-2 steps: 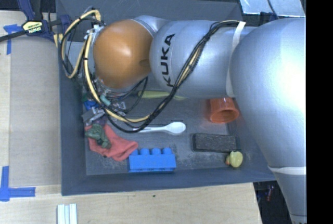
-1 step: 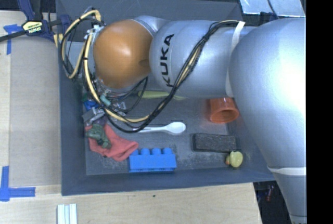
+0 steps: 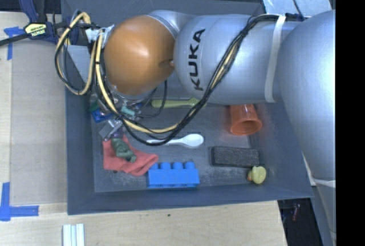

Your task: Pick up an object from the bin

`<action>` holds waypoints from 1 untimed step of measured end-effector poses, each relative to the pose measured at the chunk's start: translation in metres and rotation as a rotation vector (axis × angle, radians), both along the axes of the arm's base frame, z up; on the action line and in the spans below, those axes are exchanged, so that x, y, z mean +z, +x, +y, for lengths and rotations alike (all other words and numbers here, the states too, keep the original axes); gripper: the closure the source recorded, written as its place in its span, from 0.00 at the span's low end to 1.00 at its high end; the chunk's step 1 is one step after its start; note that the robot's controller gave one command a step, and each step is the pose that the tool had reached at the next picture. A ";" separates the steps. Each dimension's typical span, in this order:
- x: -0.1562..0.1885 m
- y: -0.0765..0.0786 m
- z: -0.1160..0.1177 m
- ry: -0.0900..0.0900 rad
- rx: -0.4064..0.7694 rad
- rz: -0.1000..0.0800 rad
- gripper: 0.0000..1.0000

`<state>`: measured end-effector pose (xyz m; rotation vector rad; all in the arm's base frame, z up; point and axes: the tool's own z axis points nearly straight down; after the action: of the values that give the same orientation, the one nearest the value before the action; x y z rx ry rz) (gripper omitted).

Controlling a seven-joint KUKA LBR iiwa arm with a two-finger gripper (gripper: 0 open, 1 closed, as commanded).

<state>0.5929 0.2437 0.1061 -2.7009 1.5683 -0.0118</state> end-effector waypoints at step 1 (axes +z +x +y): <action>0.036 -0.032 -0.013 -0.004 0.263 -0.002 1.00</action>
Offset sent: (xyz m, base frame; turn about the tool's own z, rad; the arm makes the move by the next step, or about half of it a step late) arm -0.0106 -0.0082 0.1020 -0.1269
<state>0.5614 0.2312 0.1423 -2.8849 1.2018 -0.0135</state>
